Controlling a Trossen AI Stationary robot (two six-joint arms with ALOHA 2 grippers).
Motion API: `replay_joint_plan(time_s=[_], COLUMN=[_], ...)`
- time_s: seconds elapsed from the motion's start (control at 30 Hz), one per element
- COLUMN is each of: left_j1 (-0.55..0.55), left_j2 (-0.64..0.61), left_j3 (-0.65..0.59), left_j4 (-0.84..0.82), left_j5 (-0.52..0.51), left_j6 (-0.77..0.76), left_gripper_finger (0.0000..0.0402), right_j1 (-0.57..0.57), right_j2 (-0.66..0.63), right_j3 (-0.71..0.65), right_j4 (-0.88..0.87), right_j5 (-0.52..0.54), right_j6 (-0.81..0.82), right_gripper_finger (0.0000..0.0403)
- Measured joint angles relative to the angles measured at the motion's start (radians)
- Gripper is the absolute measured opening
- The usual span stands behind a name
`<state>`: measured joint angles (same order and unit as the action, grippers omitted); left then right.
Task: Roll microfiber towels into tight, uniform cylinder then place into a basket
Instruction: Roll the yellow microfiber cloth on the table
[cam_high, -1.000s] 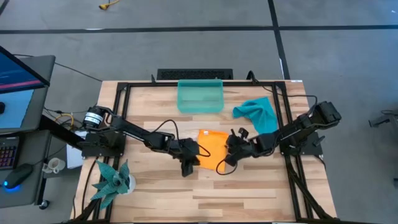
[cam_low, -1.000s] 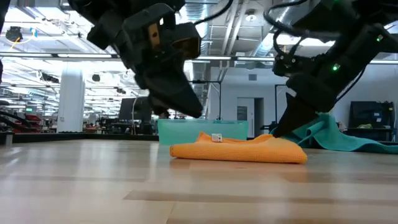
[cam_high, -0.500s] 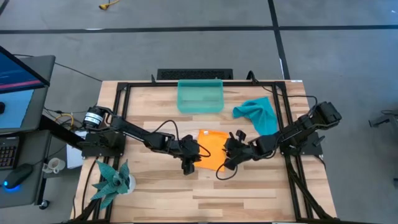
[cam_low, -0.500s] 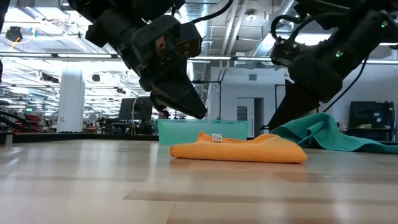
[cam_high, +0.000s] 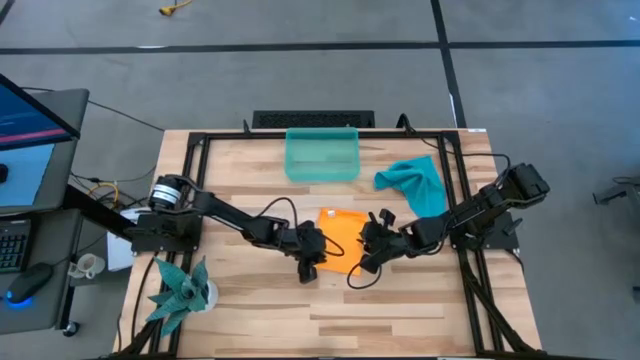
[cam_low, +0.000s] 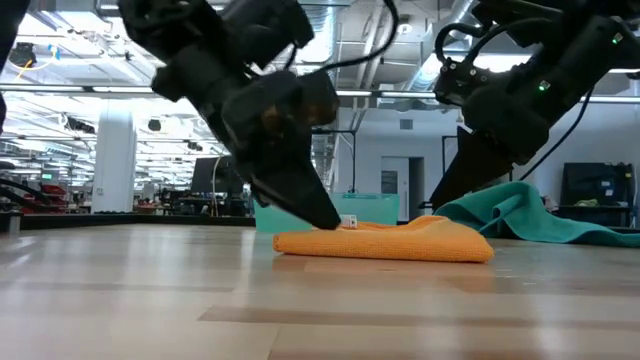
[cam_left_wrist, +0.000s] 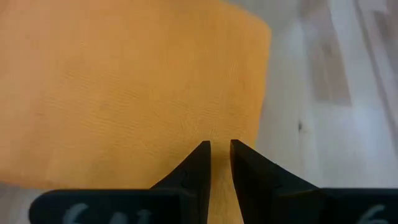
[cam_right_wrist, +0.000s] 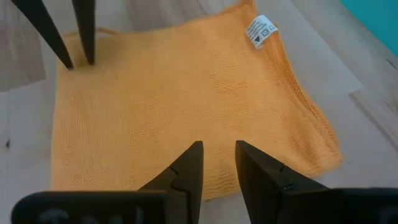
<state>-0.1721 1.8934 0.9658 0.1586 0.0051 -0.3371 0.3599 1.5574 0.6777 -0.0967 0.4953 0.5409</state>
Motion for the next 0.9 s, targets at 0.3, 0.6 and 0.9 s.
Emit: replay_joint_plan(time_s=[0.3,0.6,0.9], left_j1=[0.017,0.017,-0.005], left_j2=[0.038,0.038,0.041], left_j3=[0.058,0.056,0.1], left_j4=[-0.137,-0.124,-0.1], left_j5=[0.056,0.079,0.124], left_j6=[-0.183,-0.365,-0.322], left_gripper_finger=[0.0052,0.0052,0.0052], right_j1=[0.0,0.0,0.0], right_j2=[0.0,0.0,0.0], right_j3=[0.0,0.0,0.0], right_j4=[-0.004,-0.004,-0.016], right_j5=[0.0,0.0,-0.005], right_j6=[0.0,0.001,0.001], right_gripper_finger=[0.0116,0.0116,0.0116])
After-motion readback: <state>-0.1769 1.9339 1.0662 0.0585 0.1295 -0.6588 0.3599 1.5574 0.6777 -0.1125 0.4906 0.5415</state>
